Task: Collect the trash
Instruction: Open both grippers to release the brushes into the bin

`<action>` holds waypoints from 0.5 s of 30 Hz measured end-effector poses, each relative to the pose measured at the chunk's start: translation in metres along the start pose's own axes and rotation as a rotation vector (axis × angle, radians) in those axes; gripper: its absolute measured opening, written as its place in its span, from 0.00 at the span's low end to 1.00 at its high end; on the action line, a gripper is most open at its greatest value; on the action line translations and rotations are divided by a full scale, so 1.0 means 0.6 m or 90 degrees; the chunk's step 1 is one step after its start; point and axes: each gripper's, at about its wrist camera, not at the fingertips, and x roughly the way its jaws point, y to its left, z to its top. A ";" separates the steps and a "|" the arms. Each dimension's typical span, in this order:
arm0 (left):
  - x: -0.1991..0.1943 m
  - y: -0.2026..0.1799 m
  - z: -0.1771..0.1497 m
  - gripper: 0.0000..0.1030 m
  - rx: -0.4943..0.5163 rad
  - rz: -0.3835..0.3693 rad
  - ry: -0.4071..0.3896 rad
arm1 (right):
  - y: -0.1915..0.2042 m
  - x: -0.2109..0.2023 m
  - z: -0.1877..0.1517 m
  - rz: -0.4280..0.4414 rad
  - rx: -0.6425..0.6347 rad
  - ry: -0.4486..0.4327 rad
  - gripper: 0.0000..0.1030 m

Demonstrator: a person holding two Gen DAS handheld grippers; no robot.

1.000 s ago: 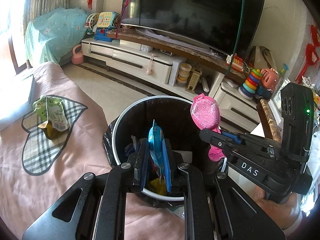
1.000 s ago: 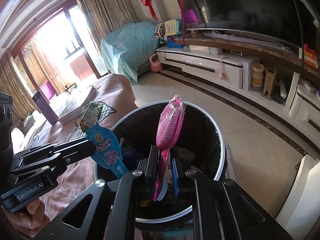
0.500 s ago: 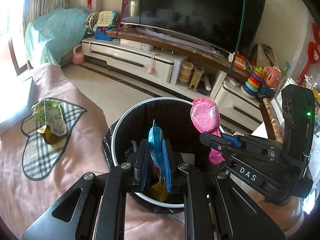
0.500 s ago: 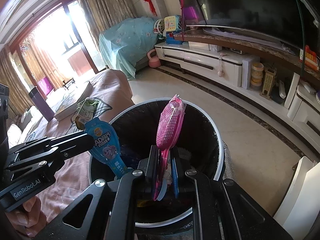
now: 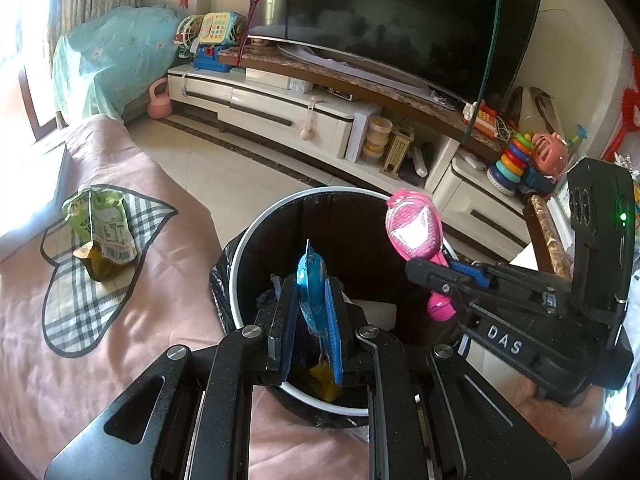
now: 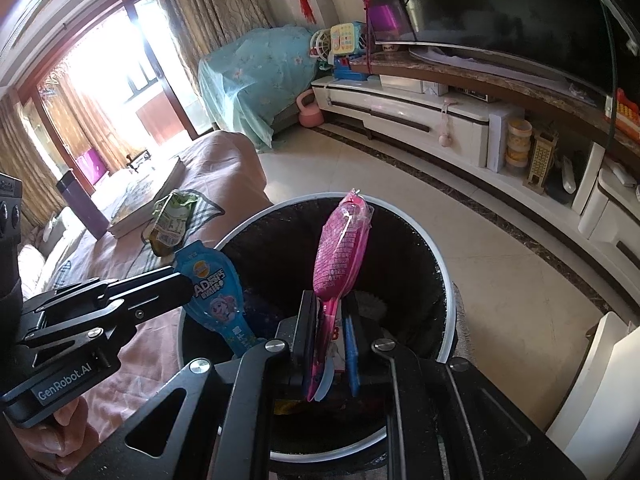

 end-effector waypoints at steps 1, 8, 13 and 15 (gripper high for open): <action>-0.001 0.002 0.000 0.14 -0.004 0.004 0.003 | 0.001 0.000 0.002 -0.002 0.003 -0.001 0.19; -0.045 0.020 -0.011 0.53 -0.028 0.004 -0.029 | 0.005 -0.032 0.004 0.002 0.025 -0.032 0.54; -0.093 0.044 -0.036 0.69 -0.054 0.010 -0.050 | 0.022 -0.069 -0.008 0.000 0.028 -0.061 0.81; -0.119 0.053 -0.053 0.71 -0.062 0.005 -0.066 | 0.031 -0.088 -0.017 0.000 0.030 -0.078 0.85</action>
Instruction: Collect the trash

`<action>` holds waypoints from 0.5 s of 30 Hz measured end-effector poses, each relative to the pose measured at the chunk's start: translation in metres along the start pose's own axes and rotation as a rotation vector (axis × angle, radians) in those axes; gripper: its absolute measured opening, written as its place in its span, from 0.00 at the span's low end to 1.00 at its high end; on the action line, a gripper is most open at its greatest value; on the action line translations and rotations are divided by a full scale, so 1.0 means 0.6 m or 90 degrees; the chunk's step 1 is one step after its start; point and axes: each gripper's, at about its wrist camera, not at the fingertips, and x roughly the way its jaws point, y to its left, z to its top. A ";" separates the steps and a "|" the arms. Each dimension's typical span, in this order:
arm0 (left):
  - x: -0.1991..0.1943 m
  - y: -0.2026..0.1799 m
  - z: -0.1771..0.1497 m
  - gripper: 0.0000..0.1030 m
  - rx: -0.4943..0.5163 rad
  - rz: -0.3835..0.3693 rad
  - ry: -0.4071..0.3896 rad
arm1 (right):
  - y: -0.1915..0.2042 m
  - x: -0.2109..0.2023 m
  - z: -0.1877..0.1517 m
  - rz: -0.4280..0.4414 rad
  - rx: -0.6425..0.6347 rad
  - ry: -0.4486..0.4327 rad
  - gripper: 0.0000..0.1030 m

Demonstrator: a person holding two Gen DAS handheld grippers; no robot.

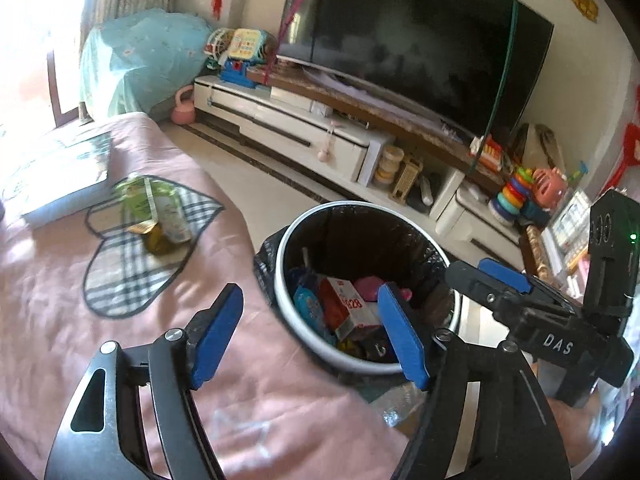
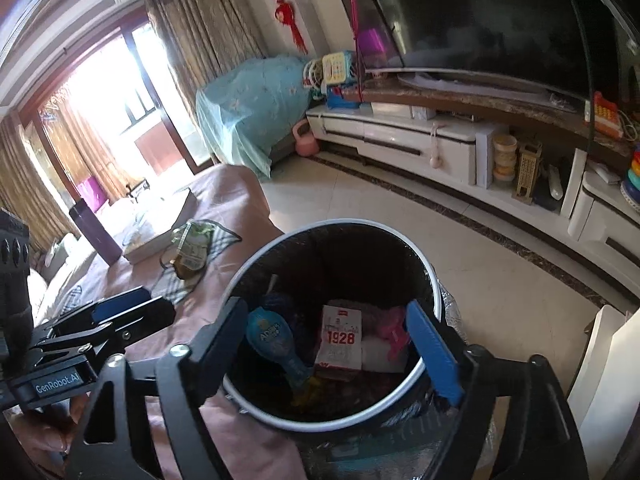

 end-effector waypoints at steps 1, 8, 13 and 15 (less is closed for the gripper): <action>-0.014 0.004 -0.008 0.72 -0.004 -0.001 -0.009 | 0.002 -0.006 -0.001 -0.001 0.002 -0.005 0.88; -0.096 0.035 -0.086 0.81 -0.027 0.006 -0.045 | 0.029 -0.069 -0.050 0.002 0.030 -0.055 0.97; -0.144 0.053 -0.135 0.81 -0.044 0.021 -0.067 | 0.049 -0.100 -0.092 0.005 0.039 -0.071 0.98; -0.164 0.058 -0.147 0.81 -0.051 0.029 -0.081 | 0.061 -0.113 -0.105 0.009 0.040 -0.075 0.98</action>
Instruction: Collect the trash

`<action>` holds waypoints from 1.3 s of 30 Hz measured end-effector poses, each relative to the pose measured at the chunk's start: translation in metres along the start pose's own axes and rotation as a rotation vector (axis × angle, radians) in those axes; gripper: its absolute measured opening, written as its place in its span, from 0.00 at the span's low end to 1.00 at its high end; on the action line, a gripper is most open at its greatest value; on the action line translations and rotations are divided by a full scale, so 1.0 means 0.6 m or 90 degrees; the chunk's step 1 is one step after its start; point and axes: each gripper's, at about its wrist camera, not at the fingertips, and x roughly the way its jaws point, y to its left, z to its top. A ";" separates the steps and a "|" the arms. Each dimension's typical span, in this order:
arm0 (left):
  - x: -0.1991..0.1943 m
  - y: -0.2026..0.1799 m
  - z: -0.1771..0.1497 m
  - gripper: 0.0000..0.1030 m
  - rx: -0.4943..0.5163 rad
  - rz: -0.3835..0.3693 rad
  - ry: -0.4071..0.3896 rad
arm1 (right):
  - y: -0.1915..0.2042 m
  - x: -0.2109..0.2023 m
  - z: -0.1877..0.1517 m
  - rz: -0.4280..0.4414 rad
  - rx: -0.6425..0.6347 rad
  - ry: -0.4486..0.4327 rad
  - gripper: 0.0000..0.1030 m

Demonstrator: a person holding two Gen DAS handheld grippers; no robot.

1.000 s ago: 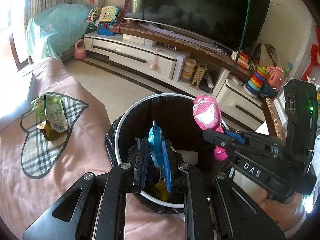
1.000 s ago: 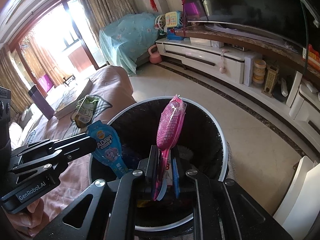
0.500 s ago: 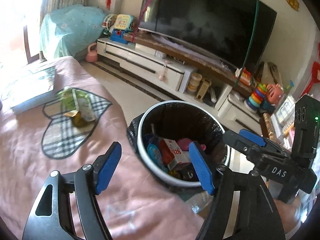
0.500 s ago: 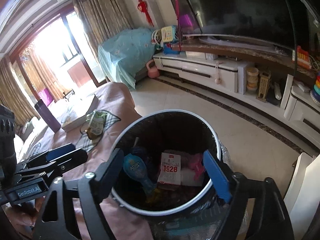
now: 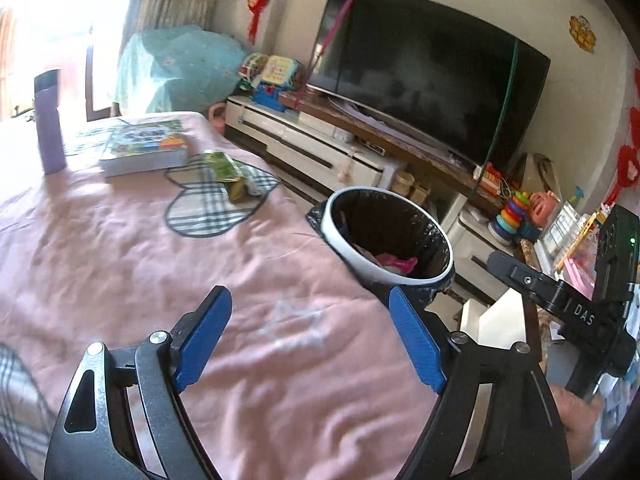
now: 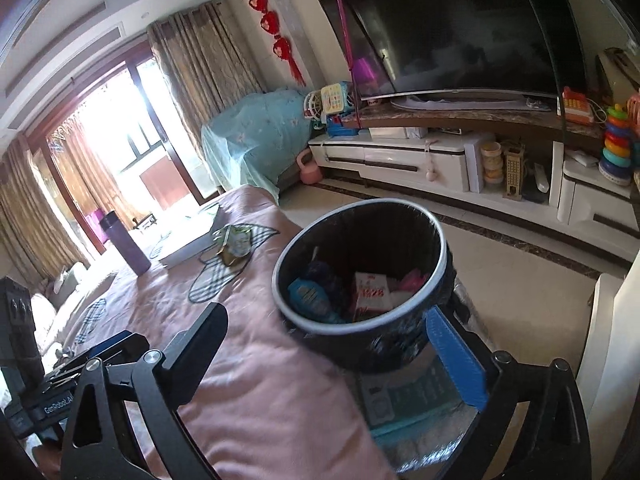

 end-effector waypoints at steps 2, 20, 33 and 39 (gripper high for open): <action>-0.029 0.008 -0.006 0.81 -0.004 0.007 -0.024 | 0.009 -0.014 -0.005 0.004 -0.002 -0.007 0.98; -0.150 0.009 -0.081 1.00 0.066 0.198 -0.251 | 0.098 -0.109 -0.090 -0.119 -0.130 -0.203 1.00; -0.148 0.005 -0.099 1.00 0.071 0.237 -0.260 | 0.091 -0.101 -0.114 -0.133 -0.134 -0.203 1.00; -0.150 0.002 -0.100 1.00 0.075 0.240 -0.259 | 0.093 -0.105 -0.116 -0.136 -0.135 -0.208 1.00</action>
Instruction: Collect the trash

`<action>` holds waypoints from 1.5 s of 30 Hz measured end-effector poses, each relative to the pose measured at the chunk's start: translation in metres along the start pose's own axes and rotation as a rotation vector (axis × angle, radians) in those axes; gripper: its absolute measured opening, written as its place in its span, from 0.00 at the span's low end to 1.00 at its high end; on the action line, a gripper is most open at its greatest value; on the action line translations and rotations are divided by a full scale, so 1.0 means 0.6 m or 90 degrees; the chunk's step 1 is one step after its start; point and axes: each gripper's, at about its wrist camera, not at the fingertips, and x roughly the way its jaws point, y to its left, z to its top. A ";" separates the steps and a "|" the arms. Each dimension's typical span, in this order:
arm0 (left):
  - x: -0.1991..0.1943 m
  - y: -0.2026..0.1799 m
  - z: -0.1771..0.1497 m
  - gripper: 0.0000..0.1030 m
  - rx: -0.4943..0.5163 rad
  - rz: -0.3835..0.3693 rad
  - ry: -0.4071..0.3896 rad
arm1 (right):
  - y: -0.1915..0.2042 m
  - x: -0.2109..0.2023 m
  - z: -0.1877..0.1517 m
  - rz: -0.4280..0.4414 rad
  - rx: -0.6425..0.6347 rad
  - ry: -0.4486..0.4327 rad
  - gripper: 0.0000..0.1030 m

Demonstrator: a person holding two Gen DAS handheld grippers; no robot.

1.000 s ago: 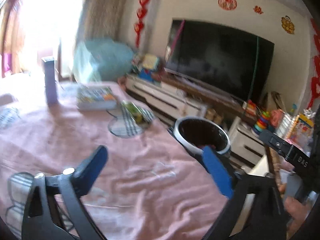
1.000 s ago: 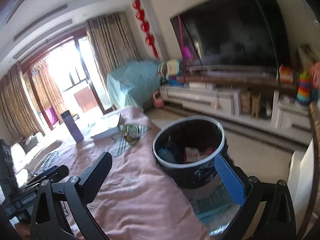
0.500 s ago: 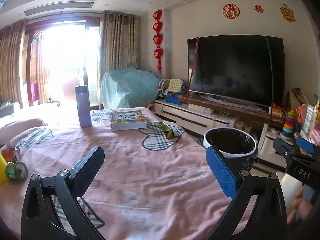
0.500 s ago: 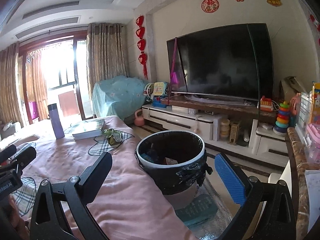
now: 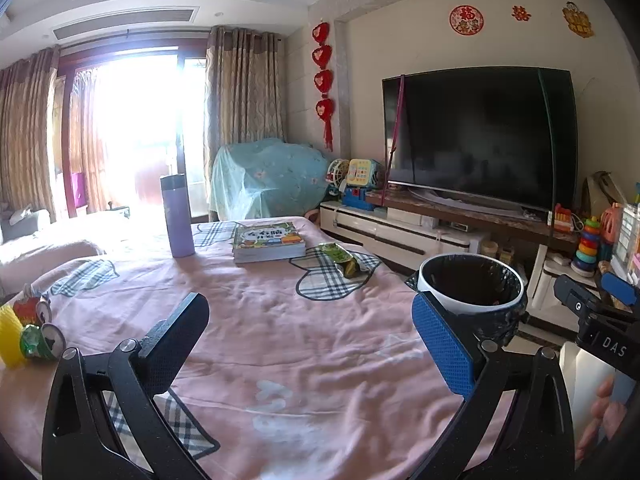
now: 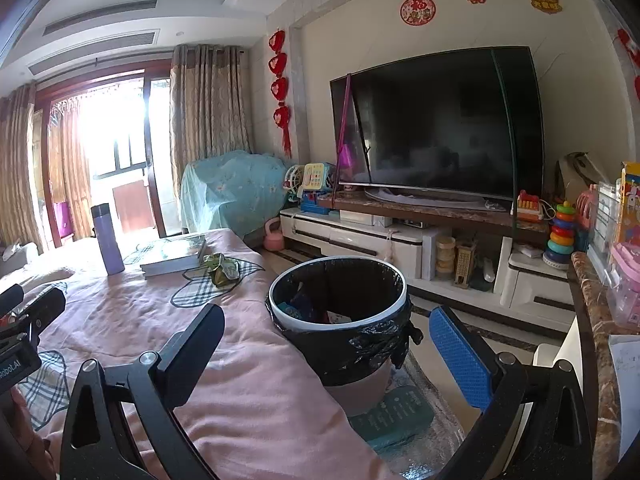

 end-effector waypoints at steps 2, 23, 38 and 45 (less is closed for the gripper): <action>0.000 0.000 -0.001 1.00 -0.001 0.001 0.002 | 0.000 0.000 0.000 -0.001 -0.001 0.000 1.00; -0.003 0.001 -0.005 1.00 -0.002 -0.001 0.003 | 0.004 -0.013 0.007 0.008 0.006 -0.008 1.00; -0.003 0.001 -0.006 1.00 0.000 -0.004 0.010 | 0.001 -0.014 0.010 0.009 0.006 -0.012 1.00; -0.002 0.001 -0.006 1.00 0.000 -0.006 0.012 | 0.006 -0.015 0.011 0.012 0.003 -0.013 1.00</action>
